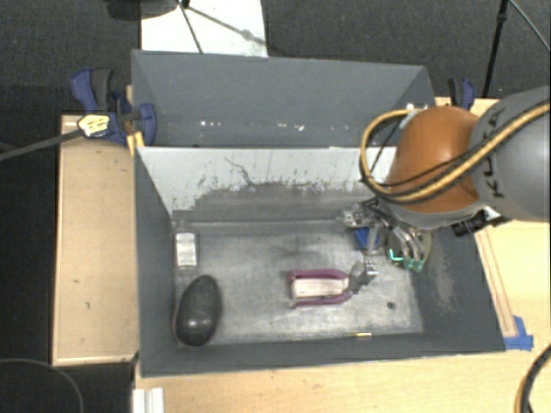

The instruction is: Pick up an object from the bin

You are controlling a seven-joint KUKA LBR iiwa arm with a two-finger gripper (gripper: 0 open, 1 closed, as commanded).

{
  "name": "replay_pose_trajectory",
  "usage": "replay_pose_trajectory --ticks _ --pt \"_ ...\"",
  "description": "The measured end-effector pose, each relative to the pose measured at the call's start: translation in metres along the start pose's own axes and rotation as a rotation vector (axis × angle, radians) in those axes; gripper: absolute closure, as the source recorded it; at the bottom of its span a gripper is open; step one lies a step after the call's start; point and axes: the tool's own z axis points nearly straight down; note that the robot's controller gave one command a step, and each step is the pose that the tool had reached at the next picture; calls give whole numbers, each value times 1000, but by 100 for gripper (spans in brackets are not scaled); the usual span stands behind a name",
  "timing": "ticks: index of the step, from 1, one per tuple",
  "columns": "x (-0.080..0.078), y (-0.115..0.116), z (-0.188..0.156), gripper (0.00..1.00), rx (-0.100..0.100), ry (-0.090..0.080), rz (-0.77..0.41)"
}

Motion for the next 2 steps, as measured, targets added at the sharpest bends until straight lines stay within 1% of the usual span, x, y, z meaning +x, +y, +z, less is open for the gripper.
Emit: replay_pose_trajectory --ticks 1,2 --pt "37 41 67 0 -2 -5 36" --pt "36 40 64 100 -1 -4 37"
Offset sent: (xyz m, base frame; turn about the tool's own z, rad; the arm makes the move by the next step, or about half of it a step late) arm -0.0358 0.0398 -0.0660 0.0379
